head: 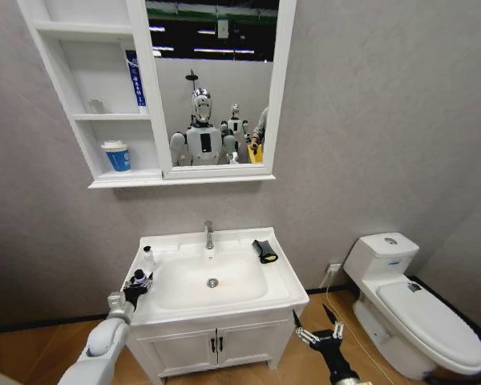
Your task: Move facial cleanser and shampoo from washbasin to cabinet, then wipe washbasin with towel.
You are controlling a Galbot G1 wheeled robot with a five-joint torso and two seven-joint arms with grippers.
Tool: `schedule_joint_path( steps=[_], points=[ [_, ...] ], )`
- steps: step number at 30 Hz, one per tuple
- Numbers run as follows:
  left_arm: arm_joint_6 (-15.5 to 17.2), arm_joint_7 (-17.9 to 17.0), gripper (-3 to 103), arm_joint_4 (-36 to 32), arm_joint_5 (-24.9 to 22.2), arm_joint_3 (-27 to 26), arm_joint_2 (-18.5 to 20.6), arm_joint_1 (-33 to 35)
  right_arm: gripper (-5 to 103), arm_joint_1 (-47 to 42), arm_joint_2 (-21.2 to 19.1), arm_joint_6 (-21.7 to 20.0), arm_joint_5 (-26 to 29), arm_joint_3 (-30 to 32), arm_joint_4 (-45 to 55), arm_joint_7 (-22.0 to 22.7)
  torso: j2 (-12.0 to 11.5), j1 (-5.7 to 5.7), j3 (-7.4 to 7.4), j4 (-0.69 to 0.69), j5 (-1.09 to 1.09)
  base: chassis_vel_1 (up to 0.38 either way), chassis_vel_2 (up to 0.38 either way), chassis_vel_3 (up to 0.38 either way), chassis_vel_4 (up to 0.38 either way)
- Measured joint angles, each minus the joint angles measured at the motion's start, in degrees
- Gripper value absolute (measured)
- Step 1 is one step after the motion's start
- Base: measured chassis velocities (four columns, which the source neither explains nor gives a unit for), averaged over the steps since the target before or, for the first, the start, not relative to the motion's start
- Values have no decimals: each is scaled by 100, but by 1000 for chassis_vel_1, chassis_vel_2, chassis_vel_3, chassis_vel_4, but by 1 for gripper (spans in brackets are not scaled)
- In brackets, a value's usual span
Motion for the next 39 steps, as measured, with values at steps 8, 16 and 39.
schedule_joint_path(
  steps=[8,16,39],
  points=[
    [-56,9,43,-500,19,-253,92,397,100,105,-33,-105,48,-43,128,62,0,0,0,-1,0,0,0,0,0],
    [357,-319,43,-1646,-361,-671,737,622,100,129,64,-208,80,-45,252,56,0,0,0,-1,0,0,0,0,0],
    [2033,-1626,43,-2596,-3726,-763,4090,-1588,100,93,216,-229,-45,-176,348,4,1,0,0,-1,-1,0,0,0,0]
  ],
)
